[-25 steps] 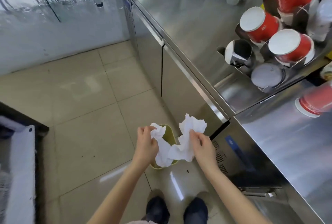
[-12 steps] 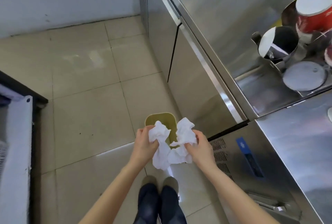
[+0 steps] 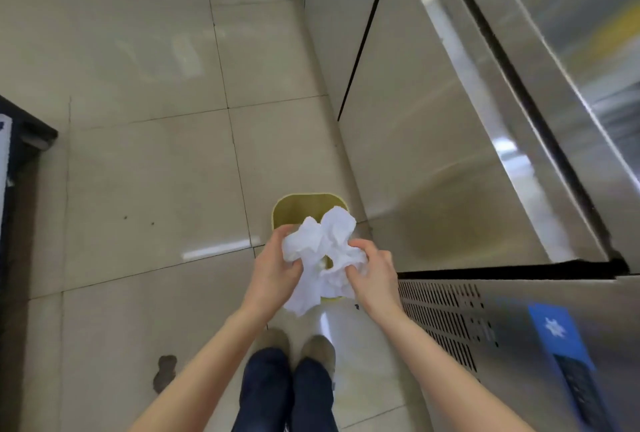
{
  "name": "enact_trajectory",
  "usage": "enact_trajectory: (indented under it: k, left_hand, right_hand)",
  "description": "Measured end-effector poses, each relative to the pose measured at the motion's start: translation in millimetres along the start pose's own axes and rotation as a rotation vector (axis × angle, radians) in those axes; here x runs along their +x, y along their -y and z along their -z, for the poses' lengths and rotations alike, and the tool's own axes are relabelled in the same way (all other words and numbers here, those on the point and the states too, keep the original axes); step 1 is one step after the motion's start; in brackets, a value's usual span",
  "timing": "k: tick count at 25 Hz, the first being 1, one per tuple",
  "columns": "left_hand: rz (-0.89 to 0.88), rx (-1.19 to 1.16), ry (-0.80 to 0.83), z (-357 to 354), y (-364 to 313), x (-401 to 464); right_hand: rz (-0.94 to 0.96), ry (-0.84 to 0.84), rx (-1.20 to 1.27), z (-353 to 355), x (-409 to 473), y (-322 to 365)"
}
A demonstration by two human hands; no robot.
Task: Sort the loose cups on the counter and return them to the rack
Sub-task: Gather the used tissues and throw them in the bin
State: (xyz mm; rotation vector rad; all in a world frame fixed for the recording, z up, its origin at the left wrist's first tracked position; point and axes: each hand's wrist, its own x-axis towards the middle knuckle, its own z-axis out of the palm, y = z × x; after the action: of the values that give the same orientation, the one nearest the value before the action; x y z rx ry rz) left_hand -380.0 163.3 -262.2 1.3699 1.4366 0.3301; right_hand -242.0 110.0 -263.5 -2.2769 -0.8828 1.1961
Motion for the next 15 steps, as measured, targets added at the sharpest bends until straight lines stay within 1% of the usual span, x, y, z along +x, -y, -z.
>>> enact_trajectory:
  k: [3, 6, 8, 12, 15]
  left_hand:
    - [0.028, -0.004, -0.017, -22, 41, 31]
    - [-0.006, 0.092, -0.008, -38, 82, 60]
    - [0.001, 0.140, 0.002, -48, 106, 80]
    - [0.064, 0.213, 0.065, -71, 154, 118]
    - [0.042, 0.332, 0.131, -90, 174, 139]
  right_hand:
    - [-0.040, 0.015, -0.004, -31, 43, -28]
    - [-0.052, 0.031, -0.030, -63, 81, -55]
    - [-0.056, 0.040, -0.057, -83, 104, -74]
    - [-0.082, 0.077, -0.114, -119, 144, -113]
    - [-0.091, 0.106, -0.143, -135, 170, -136]
